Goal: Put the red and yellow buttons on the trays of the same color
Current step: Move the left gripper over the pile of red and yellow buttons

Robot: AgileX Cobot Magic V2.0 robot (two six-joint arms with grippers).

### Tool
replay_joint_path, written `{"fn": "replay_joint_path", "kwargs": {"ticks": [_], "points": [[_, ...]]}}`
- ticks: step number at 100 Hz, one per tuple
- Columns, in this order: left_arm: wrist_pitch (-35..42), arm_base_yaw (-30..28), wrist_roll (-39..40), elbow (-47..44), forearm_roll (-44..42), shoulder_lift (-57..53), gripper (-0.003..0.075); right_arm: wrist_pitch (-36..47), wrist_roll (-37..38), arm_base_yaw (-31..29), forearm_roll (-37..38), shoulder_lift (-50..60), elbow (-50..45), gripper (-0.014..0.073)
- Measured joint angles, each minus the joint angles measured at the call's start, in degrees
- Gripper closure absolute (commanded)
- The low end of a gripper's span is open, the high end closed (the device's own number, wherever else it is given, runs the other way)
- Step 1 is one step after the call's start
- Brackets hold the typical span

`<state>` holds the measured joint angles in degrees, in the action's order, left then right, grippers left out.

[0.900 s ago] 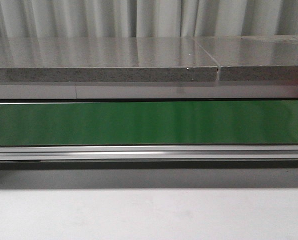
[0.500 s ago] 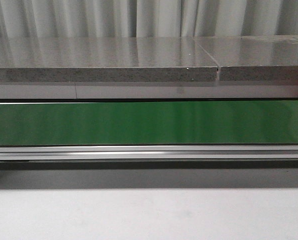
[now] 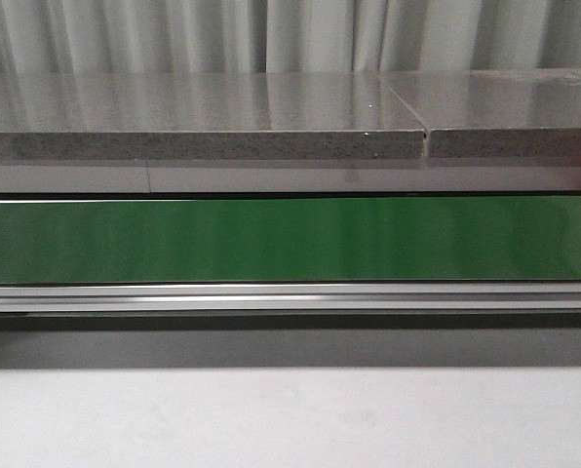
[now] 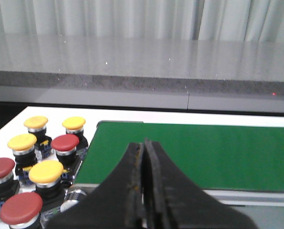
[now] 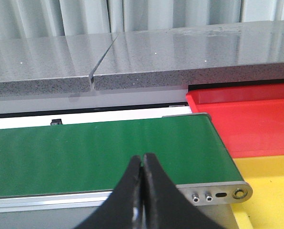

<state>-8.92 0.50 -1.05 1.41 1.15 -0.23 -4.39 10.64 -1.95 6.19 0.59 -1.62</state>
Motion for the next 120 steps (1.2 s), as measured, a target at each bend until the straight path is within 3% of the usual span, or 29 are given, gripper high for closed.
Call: {"fn": "replay_joint_path", "kwargs": {"ticks": [34,59,68,85,90,120], "points": [[-19.48,0.0,0.0,15.64,-0.25,6.89,0.0741,0.0,0.0,0.0,0.0,0.0,0.0,0.066],[-26.52,0.0,0.0,23.42,-1.46,18.14,0.0727,0.0,0.0,0.0,0.0,0.0,0.0,0.066],[-26.8,0.0,0.0,25.02,-1.67,21.34,0.0639,0.0,0.0,0.0,0.0,0.0,0.0,0.066],[-26.04,0.0,0.0,25.96,-1.67,24.57,0.0304,0.0,0.0,0.0,0.0,0.0,0.0,0.066],[-25.48,0.0,0.0,25.96,-1.67,24.92,0.0241,0.0,0.0,0.0,0.0,0.0,0.0,0.066],[-24.53,0.0,2.99,28.11,-1.82,28.14,0.0228,0.0,0.0,0.0,0.0,0.0,0.0,0.066]]}}
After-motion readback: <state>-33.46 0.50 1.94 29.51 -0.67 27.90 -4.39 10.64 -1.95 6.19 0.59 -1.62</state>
